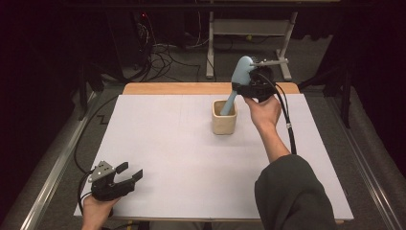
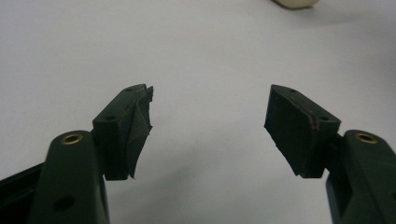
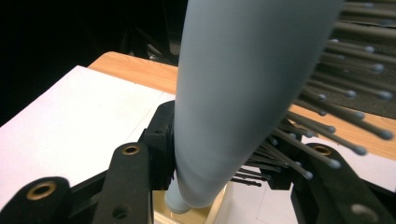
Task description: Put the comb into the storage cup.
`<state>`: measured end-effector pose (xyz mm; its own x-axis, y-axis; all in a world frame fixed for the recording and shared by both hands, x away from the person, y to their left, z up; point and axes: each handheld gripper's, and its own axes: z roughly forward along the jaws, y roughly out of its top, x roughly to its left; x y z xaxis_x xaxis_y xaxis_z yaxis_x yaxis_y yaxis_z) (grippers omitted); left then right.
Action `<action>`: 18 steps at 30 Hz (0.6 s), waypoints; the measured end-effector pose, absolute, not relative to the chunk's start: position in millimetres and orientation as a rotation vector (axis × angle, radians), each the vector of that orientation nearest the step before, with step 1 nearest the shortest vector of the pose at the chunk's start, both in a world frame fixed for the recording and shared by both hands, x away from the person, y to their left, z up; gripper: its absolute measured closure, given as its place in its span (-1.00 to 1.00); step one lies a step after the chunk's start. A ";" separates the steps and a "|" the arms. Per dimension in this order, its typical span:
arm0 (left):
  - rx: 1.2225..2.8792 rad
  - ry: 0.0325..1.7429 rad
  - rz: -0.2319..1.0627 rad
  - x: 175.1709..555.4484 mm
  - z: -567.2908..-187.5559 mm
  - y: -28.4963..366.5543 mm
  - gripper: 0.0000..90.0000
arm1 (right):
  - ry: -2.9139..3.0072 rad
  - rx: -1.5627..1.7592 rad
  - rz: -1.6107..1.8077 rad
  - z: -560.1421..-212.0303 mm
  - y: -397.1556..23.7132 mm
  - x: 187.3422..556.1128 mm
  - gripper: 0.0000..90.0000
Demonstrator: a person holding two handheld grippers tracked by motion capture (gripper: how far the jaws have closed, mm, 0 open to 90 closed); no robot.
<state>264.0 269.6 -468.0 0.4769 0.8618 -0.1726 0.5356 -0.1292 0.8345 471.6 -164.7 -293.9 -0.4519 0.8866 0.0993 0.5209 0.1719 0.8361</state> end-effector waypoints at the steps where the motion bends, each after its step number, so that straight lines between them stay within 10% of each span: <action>1: 1.802 1.180 0.444 264.0 -468.0 269.4 -0.29 | 2.045 1.330 1.193 -295.1 -164.0 471.6 0.23; 18: 1.802 1.156 0.441 261.7 -466.0 269.0 -0.29 | 2.076 1.334 1.147 -308.7 -155.6 473.6 0.22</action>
